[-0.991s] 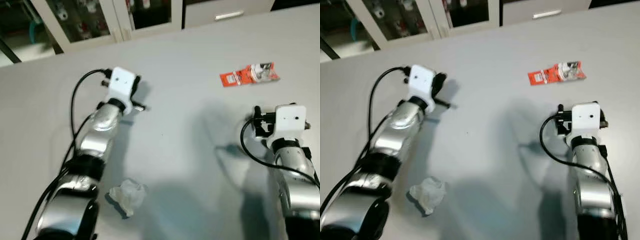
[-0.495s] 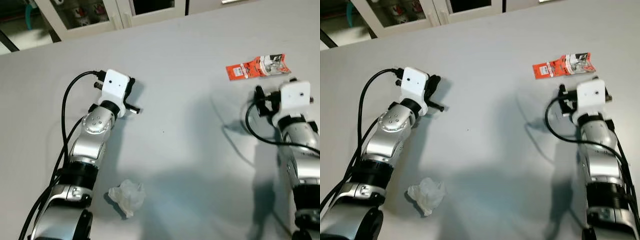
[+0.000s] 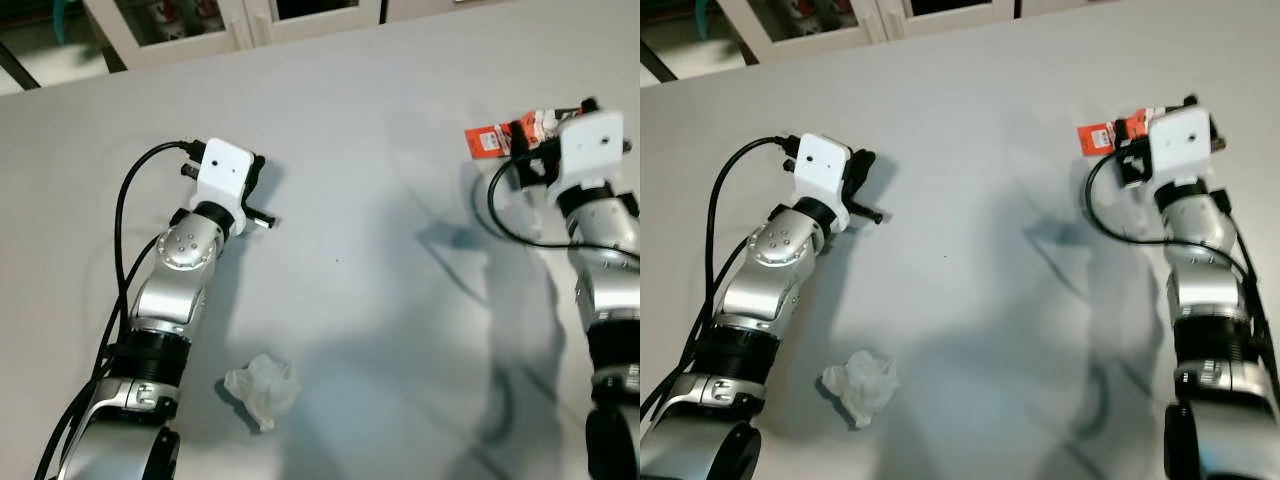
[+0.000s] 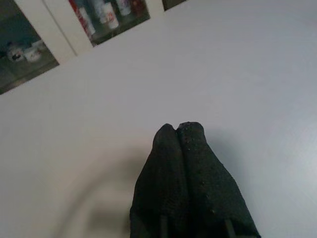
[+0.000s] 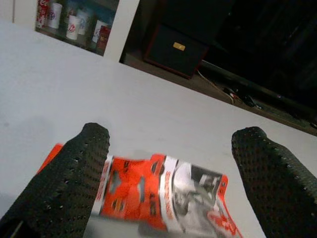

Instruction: Picking trash to rubbish bin

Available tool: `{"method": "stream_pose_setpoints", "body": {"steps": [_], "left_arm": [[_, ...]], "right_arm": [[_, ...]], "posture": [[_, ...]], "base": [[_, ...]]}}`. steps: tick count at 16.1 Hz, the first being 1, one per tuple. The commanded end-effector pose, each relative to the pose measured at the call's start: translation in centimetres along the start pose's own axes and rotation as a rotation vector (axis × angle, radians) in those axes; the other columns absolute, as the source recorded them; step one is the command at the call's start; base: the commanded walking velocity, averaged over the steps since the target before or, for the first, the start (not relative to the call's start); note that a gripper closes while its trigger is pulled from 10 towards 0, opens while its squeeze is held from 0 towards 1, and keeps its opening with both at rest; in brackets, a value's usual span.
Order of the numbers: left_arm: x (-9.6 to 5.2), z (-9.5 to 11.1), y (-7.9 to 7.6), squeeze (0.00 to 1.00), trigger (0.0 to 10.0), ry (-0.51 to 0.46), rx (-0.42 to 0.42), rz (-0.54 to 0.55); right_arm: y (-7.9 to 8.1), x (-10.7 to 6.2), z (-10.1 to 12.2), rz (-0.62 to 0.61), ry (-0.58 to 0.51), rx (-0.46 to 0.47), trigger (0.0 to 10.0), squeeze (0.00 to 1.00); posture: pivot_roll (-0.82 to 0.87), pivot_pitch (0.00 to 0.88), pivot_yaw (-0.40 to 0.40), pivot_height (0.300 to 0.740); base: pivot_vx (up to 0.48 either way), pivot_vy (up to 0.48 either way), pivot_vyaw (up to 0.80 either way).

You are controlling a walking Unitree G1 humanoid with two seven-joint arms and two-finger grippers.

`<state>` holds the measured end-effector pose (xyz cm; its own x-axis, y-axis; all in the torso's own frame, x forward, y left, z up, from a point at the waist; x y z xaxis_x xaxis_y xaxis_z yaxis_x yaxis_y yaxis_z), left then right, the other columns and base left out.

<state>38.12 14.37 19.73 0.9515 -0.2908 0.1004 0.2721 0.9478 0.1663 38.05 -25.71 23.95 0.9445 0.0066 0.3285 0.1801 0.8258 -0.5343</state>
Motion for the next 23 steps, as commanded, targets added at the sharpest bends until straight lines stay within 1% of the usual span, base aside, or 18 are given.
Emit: {"method": "stream_pose_setpoints", "body": {"steps": [1, 2, 3, 6, 7, 9, 10, 11, 14, 17, 21, 22, 23], "left_arm": [[-0.5, -0.5, 0.4, 0.0, 10.0, 0.019, 0.007, 0.009], [-0.6, -0.5, 0.4, 0.0, 10.0, 0.021, 0.008, 0.008], [-0.6, -0.5, 0.4, 0.0, 10.0, 0.024, 0.011, 0.005], [-0.8, -0.5, 0.3, 0.0, 10.0, 0.029, 0.013, 0.001], [-0.8, -0.6, 0.2, 0.0, 10.0, 0.032, 0.014, -0.002], [-0.8, -0.6, 0.1, 0.0, 10.0, 0.034, 0.014, -0.005], [-0.8, -0.7, 0.1, 0.0, 10.0, 0.035, 0.015, -0.005], [-0.8, -0.7, 0.1, 0.0, 10.0, 0.04, 0.017, -0.004], [-1.0, -0.9, 0.2, 0.0, 10.0, 0.047, 0.022, 0.0], [-0.9, -0.9, 0.3, 0.0, 10.0, 0.048, 0.027, 0.008], [-0.9, -0.9, 0.2, 0.0, 10.0, 0.05, 0.03, 0.011], [-0.8, -0.9, 0.2, 0.0, 10.0, 0.051, 0.03, 0.012], [-0.8, -0.9, 0.1, 0.0, 10.0, 0.05, 0.029, 0.012]], "right_arm": [[-0.5, 0.1, -0.4, -0.018, 0.011, 0.019, 10.0, 0.0], [-1.2, 0.6, -0.5, -0.048, 0.026, 0.041, 10.0, 0.0], [-2.3, 1.2, -0.7, -0.093, 0.061, 0.085, 10.0, 0.0], [-3.5, 1.9, -1.3, -0.137, 0.119, 0.153, 10.0, 0.0], [-3.9, 2.1, -1.8, -0.151, 0.165, 0.192, 10.0, 0.0], [-4.3, 2.2, -2.7, -0.174, 0.236, 0.275, 10.0, 0.0], [-4.3, 2.2, -3.0, -0.179, 0.254, 0.297, 10.0, 0.0], [-4.3, 1.9, -4.0, -0.193, 0.32, 0.363, 10.0, 0.0], [-3.9, 1.2, -5.4, -0.188, 0.389, 0.447, 10.0, 0.0], [-3.3, 0.7, -6.2, -0.172, 0.43, 0.49, 10.0, 0.0], [-1.6, -0.3, -7.8, -0.118, 0.517, 0.469, 10.0, 0.0], [-1.2, -1.0, -8.5, -0.101, 0.546, 0.469, 10.0, 0.0], [-1.0, -1.3, -8.8, -0.091, 0.554, 0.463, 10.0, 0.0]], "posture": [[0.32, 0.33, 0.105, 0.74], [0.33, 0.331, 0.106, 0.74], [0.33, 0.331, 0.108, 0.74], [0.32, 0.331, 0.11, 0.74], [0.32, 0.332, 0.111, 0.74], [0.32, 0.334, 0.11, 0.74], [0.32, 0.334, 0.11, 0.74], [0.32, 0.334, 0.11, 0.74], [0.32, 0.335, 0.104, 0.74], [0.33, 0.335, 0.103, 0.74], [0.33, 0.332, 0.104, 0.74], [0.32, 0.329, 0.101, 0.74], [0.32, 0.328, 0.101, 0.74]], "base": [[0.0, 0.0, 0.0], [0.0, 0.0, 0.0], [0.0, 0.0, 0.0], [0.0, 0.0, 0.0], [0.0, 0.0, 0.0], [0.0, 0.0, 0.0], [0.0, 0.0, 0.0], [0.0, 0.0, 0.0], [0.0, 0.0, 0.0], [0.0, 0.0, 0.0], [0.0, 0.0, 0.0], [0.0, 0.0, 0.0], [0.0, 0.0, 0.0]]}}
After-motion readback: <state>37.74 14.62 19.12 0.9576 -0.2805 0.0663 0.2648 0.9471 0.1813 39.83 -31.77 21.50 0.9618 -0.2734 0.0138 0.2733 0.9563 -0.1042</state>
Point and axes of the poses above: a point about 5 cm out from each wrist's last joint towards the gripper, its own x axis pointing out of the wrist towards the gripper, its own z axis along the axis of the wrist's last joint, y = z × x, the point moved 2 cm from there along x, pointing out of the wrist towards the gripper, and after that the axes turned 8 degrees about -x, right-handed, at the moved point
